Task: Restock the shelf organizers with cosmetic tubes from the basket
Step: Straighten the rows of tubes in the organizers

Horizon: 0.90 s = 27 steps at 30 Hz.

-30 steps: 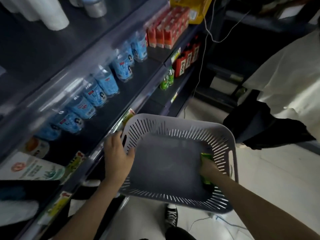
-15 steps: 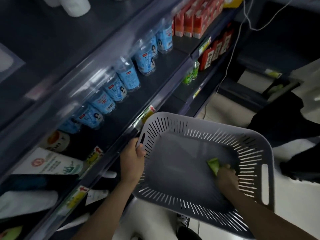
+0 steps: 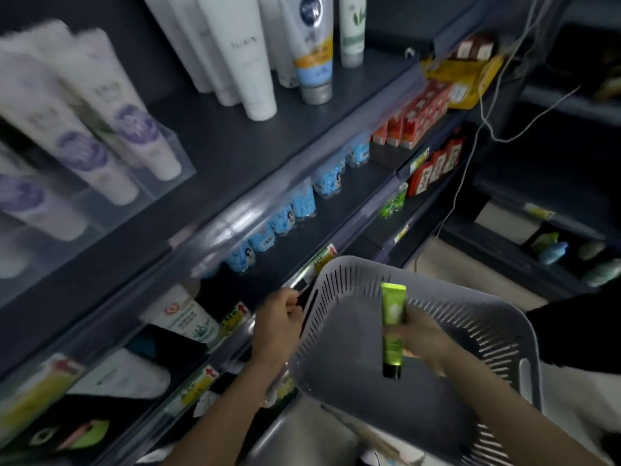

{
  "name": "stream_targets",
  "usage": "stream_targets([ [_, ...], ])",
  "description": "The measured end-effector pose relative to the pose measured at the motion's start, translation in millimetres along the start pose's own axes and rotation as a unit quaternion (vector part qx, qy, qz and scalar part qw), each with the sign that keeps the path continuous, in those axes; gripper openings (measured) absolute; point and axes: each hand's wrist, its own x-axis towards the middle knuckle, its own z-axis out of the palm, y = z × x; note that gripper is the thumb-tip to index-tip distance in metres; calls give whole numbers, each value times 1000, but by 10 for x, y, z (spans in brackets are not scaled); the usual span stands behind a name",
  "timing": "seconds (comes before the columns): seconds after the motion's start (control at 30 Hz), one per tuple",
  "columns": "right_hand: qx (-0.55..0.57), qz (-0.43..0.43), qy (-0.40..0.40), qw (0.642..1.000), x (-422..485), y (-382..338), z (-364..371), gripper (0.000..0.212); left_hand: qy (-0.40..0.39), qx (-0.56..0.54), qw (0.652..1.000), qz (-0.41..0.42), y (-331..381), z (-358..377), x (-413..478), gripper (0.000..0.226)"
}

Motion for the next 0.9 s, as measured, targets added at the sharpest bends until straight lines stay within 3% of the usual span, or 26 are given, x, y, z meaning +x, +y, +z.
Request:
stream_targets([
  [0.2,59,-175,-116,976,-859,-1328,289,16,83,-91,989,83,354,-802,-270,20],
  [0.43,48,-380,-191,904,-1960,-2530,1071,21,119,-86,965,217,537,-2226,-1006,25],
  [0.57,-8,-454,-210,866,-2336,-2913,1709,29,216,-98,944,227,399,-2955,-1398,26],
  [0.67,-35,-491,-209,845,-2559,-3112,2257,47,274,-98,929,227,193,-3391,-1697,24],
  [0.8,-63,-532,-238,810,-2827,-3246,2936,21,352,-102,906,213,-83,-3895,-2109,24],
  [0.9,-79,-544,-277,788,-3028,-3247,3383,23,396,-138,885,200,-255,-4252,-2405,22],
])
